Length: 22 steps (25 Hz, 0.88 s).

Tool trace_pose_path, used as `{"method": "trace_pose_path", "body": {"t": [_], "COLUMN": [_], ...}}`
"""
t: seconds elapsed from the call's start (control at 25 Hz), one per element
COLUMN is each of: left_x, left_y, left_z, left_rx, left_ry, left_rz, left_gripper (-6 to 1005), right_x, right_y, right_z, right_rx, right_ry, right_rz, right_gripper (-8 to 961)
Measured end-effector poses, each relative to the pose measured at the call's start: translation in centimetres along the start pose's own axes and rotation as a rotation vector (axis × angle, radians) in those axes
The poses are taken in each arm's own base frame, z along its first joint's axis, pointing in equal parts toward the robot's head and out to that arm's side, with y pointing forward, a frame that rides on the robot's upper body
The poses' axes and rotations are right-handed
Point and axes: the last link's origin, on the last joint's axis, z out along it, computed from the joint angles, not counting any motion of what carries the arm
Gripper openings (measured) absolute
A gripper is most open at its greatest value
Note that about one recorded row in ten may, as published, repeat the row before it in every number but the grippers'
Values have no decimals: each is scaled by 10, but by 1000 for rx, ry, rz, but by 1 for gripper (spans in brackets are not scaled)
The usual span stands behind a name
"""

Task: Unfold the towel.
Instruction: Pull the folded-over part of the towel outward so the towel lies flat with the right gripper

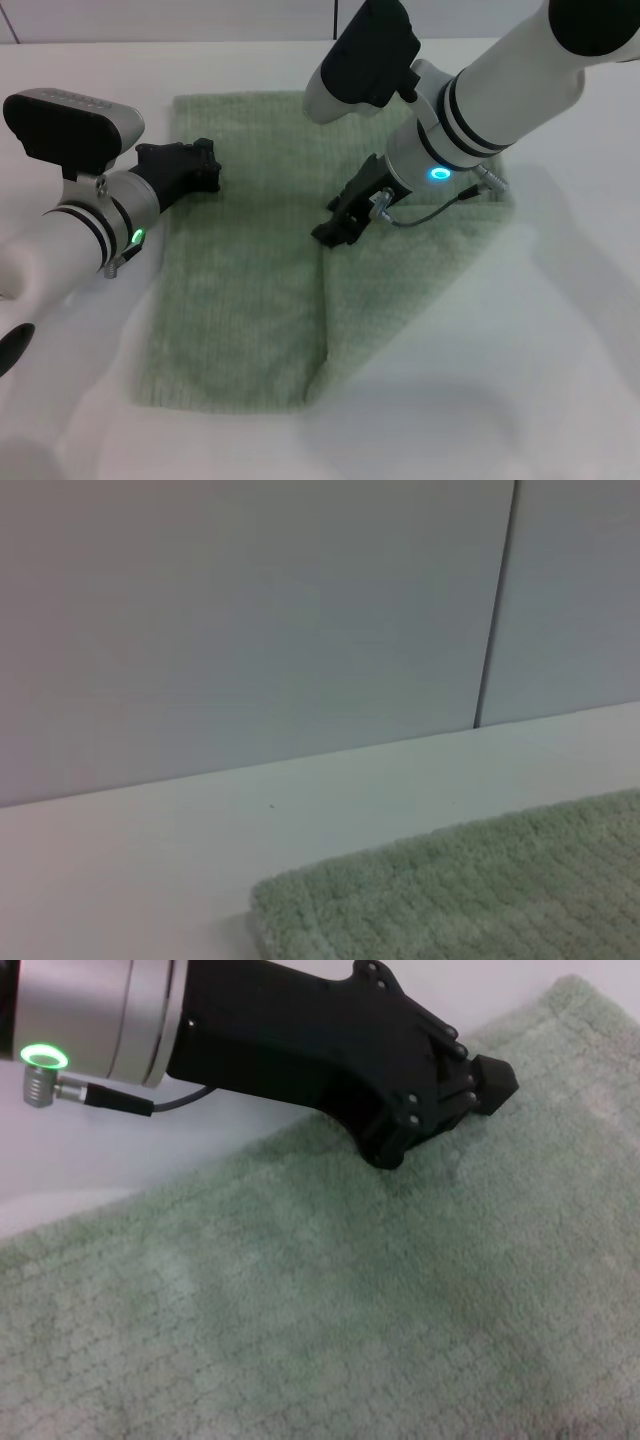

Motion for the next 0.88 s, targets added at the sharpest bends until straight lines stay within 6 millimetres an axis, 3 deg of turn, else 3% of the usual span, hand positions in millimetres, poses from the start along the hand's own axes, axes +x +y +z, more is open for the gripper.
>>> {"method": "trace_pose_path", "body": {"t": [0.16, 0.36, 0.8, 0.88], "left_x": [0, 0, -1, -2], "left_y": [0, 0, 0, 0], "left_z": [0, 0, -1, -1], "left_rx": [-1, -1, 1, 1], "left_ry": [1, 1, -1, -1], "left_rz": [-1, -2, -4, -4], "left_gripper": [61, 63, 68, 69], "right_x": [1, 1, -4, -5], "right_y": [0, 0, 5, 6], "right_z": [0, 0, -6, -8], "right_rx": [-1, -6, -18, -21], "right_ry": [4, 15, 19, 19], "right_rz": [3, 0, -34, -43], "right_gripper": [474, 236, -2, -2]}}
